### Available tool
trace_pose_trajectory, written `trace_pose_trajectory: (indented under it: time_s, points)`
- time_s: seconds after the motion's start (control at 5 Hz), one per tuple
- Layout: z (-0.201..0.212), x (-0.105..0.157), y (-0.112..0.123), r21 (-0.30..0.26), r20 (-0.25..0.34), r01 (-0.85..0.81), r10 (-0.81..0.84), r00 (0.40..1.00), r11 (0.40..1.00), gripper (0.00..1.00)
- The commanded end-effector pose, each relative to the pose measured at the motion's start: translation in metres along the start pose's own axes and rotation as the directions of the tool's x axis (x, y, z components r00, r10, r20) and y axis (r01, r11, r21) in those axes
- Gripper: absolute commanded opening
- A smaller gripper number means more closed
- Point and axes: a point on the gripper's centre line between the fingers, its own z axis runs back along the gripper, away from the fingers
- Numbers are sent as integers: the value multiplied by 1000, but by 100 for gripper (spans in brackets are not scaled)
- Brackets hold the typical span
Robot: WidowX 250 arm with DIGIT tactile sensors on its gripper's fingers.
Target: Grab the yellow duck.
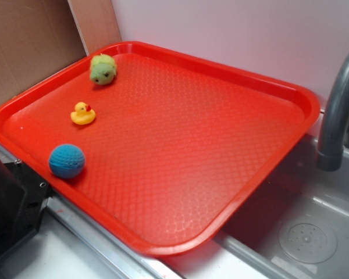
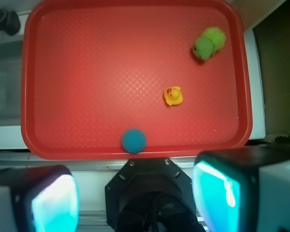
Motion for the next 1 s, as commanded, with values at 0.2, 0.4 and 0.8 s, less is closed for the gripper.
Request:
trace_pose_trajectory:
  time_s: [0.2,0.4,0.8]
  points:
    - [-52,35,37,51,-45,77,-75,996,996,100]
    - [-101,58,55,89,-26,154,-152,988,984,100]
    - [-181,67,90,4,6,239,-239,971,971,100]
